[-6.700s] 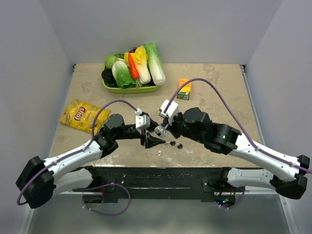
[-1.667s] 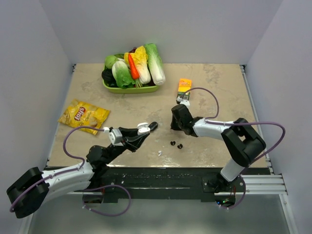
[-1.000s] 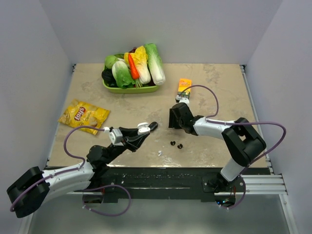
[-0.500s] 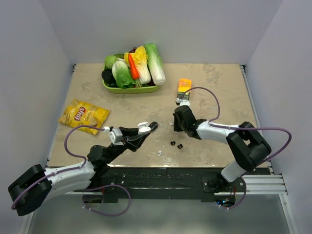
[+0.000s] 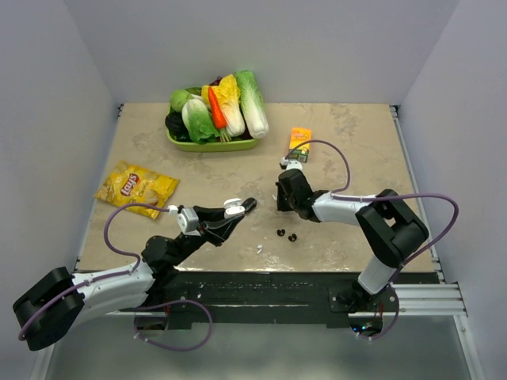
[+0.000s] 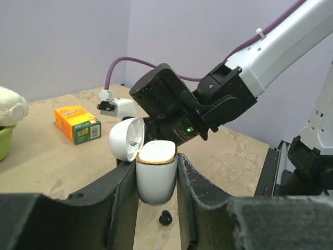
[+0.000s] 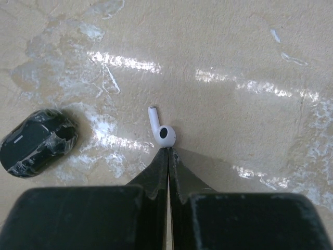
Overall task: Insert the wireless bluetooth earbuds into the charging case
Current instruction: Adjust the earbud at the center of the board.
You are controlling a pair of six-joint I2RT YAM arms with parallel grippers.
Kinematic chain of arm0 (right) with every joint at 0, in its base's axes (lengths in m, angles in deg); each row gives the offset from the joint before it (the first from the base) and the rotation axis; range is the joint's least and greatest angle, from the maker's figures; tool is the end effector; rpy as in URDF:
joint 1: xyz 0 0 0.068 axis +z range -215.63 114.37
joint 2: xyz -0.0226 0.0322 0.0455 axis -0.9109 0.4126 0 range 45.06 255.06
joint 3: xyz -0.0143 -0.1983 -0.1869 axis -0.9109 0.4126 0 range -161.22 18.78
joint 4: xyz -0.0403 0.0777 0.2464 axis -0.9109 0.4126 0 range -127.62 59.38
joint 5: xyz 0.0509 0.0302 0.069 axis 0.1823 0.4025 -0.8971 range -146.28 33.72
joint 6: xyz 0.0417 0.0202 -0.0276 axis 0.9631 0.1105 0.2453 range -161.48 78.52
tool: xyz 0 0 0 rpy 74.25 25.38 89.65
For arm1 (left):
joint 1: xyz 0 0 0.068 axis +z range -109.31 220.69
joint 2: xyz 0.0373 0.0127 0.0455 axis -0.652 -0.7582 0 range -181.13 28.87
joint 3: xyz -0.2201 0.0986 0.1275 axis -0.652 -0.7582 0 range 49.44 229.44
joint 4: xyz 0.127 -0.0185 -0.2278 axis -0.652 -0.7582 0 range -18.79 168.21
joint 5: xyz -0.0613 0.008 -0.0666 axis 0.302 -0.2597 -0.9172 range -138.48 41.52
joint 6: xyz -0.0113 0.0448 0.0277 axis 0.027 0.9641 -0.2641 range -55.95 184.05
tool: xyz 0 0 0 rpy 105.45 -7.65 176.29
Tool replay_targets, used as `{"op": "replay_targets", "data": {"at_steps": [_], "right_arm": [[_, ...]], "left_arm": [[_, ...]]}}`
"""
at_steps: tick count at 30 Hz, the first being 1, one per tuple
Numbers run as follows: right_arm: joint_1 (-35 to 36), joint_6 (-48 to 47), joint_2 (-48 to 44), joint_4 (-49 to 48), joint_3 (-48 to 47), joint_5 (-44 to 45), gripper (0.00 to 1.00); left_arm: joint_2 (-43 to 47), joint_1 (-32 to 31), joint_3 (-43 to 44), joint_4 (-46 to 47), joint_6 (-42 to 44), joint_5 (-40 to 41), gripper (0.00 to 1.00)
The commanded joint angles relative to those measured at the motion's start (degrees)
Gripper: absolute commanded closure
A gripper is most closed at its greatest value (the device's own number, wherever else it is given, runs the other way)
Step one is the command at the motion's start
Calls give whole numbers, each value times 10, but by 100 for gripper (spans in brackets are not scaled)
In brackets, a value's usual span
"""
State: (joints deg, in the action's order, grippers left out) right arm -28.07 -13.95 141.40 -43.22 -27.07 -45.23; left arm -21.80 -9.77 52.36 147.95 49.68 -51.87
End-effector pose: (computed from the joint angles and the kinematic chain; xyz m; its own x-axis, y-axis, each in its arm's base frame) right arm 0.2647 0.1948 0.1482 -0.7229 0.0164 -0.6908 -0.1765 0.9622 0.2076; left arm 0.1024 -0.1273 0.2177 0.0310 -0.4269 -0.9038 0.8388 0.5028 -0.2088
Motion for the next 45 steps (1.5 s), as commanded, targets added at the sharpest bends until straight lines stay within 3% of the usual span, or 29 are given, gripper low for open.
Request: {"op": "replay_targets", "data": {"at_steps": [1, 15, 38, 45], "right_arm": [[1, -7, 28, 21, -30, 27, 100], [-4, -15, 61, 41, -78, 66, 86], [-29, -23, 132, 54, -155, 64, 79], [-36, -9, 72, 54, -121, 66, 77]], "left_arm": [[1, -3, -53, 51, -1, -2, 100], [9, -3, -56, 44, 1, -1, 100], [0, -3, -63, 56, -2, 0, 100], [-8, -3, -63, 62, -6, -5, 100]]}}
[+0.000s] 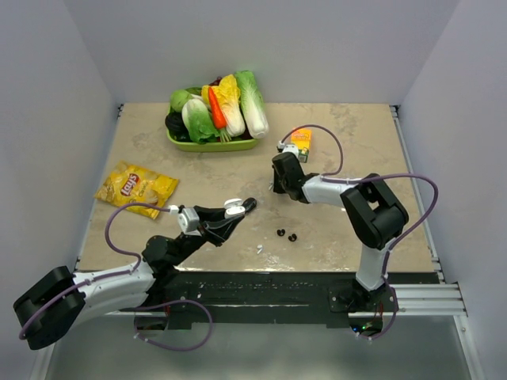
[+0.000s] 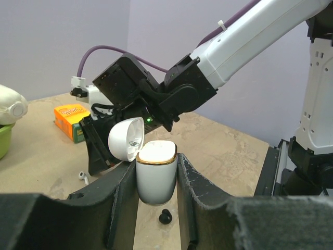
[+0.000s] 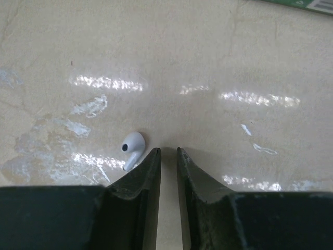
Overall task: Insert the wireless bluetooth earbuds into the charging case
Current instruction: Adjust the earbud at the center of the board.
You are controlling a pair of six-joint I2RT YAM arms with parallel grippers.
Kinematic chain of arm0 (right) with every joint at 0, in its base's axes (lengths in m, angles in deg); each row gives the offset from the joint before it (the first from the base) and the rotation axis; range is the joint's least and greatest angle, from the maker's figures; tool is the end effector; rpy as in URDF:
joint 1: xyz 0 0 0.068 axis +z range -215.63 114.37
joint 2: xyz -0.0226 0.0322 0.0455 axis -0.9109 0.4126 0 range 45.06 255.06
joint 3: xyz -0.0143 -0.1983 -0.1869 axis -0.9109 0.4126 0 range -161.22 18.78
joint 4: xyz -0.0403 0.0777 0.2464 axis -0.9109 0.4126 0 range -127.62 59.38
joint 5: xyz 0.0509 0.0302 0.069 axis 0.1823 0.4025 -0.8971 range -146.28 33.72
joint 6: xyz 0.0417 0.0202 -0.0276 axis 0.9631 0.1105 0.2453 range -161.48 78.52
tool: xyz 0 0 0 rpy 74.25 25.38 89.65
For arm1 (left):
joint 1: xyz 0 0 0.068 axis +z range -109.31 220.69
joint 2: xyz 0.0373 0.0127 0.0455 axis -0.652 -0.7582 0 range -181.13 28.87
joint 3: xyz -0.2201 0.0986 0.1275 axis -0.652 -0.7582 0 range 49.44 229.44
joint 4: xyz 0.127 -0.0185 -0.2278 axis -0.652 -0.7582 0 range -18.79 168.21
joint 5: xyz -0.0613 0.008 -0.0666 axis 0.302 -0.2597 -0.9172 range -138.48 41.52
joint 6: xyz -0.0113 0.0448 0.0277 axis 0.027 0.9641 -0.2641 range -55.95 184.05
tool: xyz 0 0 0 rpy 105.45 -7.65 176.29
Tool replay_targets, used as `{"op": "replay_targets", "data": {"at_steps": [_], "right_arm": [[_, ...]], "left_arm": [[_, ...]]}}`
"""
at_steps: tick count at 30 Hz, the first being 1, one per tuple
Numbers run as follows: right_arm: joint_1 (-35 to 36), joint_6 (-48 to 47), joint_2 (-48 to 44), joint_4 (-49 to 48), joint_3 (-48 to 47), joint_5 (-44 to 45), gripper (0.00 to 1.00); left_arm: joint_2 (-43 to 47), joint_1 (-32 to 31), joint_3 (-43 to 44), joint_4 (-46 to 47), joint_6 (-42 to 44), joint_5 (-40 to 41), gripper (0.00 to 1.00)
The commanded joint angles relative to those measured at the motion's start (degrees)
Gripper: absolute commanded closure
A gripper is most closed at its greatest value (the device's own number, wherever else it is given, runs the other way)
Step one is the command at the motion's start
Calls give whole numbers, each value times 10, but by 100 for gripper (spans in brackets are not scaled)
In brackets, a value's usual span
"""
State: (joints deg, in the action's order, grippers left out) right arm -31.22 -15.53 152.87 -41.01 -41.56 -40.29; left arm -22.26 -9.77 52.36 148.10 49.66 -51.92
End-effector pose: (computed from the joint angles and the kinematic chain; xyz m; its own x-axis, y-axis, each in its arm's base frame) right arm 0.3260 0.2113 0.1496 -0.6823 0.0425 -0.7298 -0.0905 0.9857 0.1421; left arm 0.1028 -0.1279 0.2168 0.0274 -0.4231 -0.9057 0.8385 0.5029 -0.2096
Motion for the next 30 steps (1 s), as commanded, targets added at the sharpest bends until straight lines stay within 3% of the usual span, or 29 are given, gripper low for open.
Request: {"op": "replay_targets", "data": {"at_steps": [1, 7, 12, 16, 22, 30], "right_arm": [[-4, 11, -51, 32, 29, 19, 77], [-7, 43, -104, 32, 51, 29, 63], [-22, 63, -116, 27, 58, -2, 54], [-34, 71, -117, 15, 63, -40, 54], [-34, 51, -96, 19, 46, -65, 61], [-35, 46, -48, 13, 25, -90, 64]], "left_arm": [[-4, -3, -63, 60, -5, -3, 100], [-14, -3, -69, 89, -31, 18, 100], [-55, -3, -115, 227, -77, 72, 100], [-71, -3, -150, 298, -165, 163, 100], [-46, -3, -114, 231, -108, 66, 100], [-60, -3, -119, 270, -91, 39, 99]]}}
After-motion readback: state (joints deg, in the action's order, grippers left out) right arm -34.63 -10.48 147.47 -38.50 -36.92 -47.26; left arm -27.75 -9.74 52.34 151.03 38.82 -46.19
